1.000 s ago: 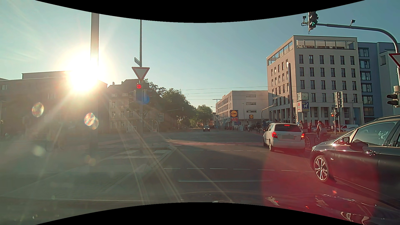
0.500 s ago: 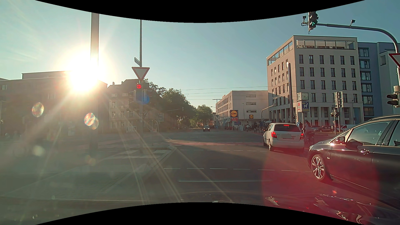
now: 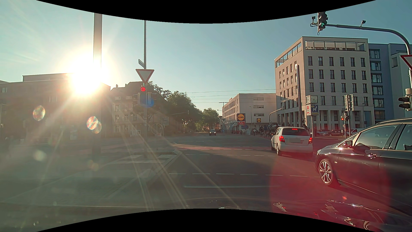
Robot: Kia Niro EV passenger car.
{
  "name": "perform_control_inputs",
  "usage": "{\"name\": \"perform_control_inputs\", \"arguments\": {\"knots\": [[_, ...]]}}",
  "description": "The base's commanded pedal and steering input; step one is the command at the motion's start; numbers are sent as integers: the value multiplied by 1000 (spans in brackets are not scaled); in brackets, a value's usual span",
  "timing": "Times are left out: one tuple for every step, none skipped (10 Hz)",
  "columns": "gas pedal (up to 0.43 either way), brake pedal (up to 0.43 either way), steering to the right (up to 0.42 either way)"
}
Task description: Follow the waypoints while adhering to traffic rules and regulations
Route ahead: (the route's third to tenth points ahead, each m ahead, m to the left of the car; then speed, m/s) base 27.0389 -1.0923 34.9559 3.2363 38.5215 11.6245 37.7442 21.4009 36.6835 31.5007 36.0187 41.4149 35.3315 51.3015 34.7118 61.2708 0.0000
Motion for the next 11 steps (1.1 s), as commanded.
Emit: {"name": "perform_control_inputs", "arguments": {"knots": [[0,226,-2],[0,226,-2],[0,226,-2],[0,226,-2],[0,226,-2],[0,226,-2],[0,226,-2],[0,220,-2],[0,226,-2],[0,226,-2],[0,226,-2]]}}
